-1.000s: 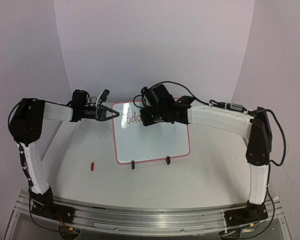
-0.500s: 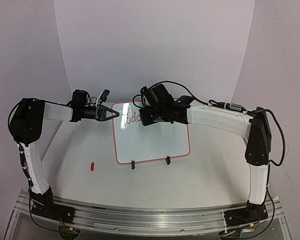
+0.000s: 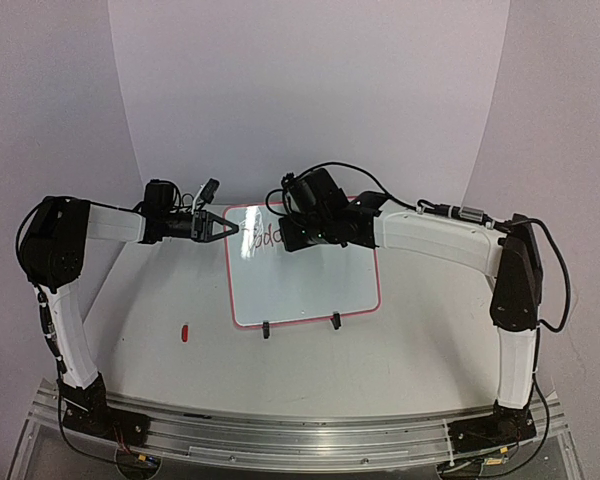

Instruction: Write a sentence on the whiteboard

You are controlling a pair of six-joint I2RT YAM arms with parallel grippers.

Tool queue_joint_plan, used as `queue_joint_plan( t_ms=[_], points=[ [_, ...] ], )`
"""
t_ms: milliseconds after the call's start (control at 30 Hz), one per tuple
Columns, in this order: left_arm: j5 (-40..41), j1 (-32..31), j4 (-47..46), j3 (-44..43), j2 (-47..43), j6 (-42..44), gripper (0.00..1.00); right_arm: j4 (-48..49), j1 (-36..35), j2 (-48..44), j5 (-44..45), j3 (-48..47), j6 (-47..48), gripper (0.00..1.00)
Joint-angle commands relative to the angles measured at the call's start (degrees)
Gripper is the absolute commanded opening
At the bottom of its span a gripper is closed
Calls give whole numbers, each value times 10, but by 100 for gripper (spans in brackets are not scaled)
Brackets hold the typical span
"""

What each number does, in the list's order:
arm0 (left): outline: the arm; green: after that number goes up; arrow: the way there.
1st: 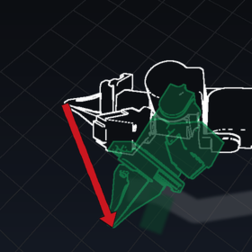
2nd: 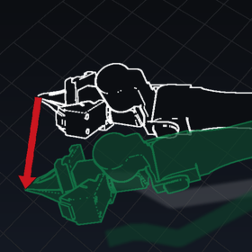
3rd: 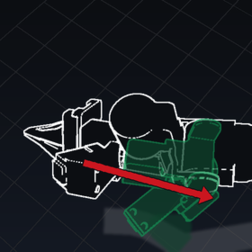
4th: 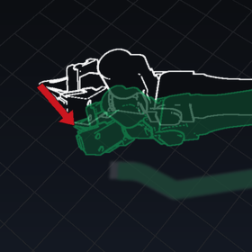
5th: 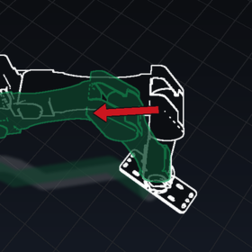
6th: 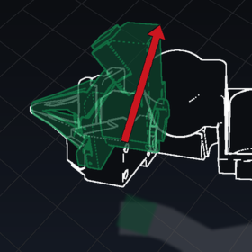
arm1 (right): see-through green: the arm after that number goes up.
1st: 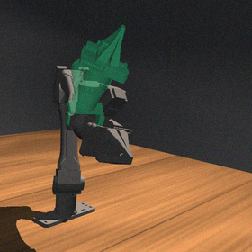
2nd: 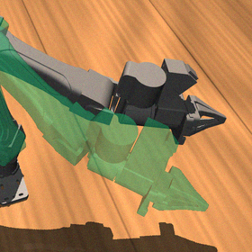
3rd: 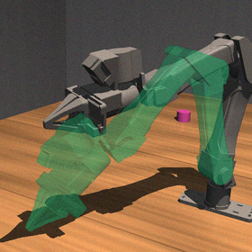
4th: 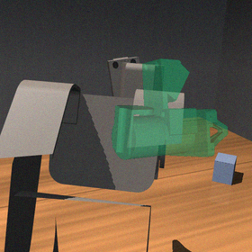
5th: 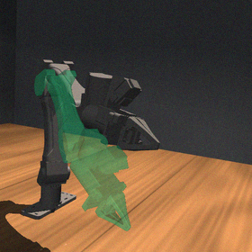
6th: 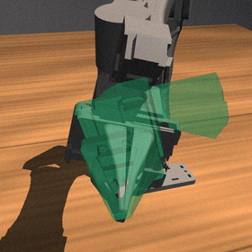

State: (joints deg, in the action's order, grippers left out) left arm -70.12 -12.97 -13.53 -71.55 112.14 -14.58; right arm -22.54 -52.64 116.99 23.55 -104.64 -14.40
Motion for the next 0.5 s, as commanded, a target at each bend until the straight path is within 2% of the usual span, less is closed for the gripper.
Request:
queue_joint_plan(
  t_ms=[0,467],
  points=[
    [38,-7,-4,4,-4,53,0,-34,9,5,4,9,-12,0],
    [39,-7,-7,3,-1,49,0,-43,9,-3,6,23,-18,0]
  ],
)
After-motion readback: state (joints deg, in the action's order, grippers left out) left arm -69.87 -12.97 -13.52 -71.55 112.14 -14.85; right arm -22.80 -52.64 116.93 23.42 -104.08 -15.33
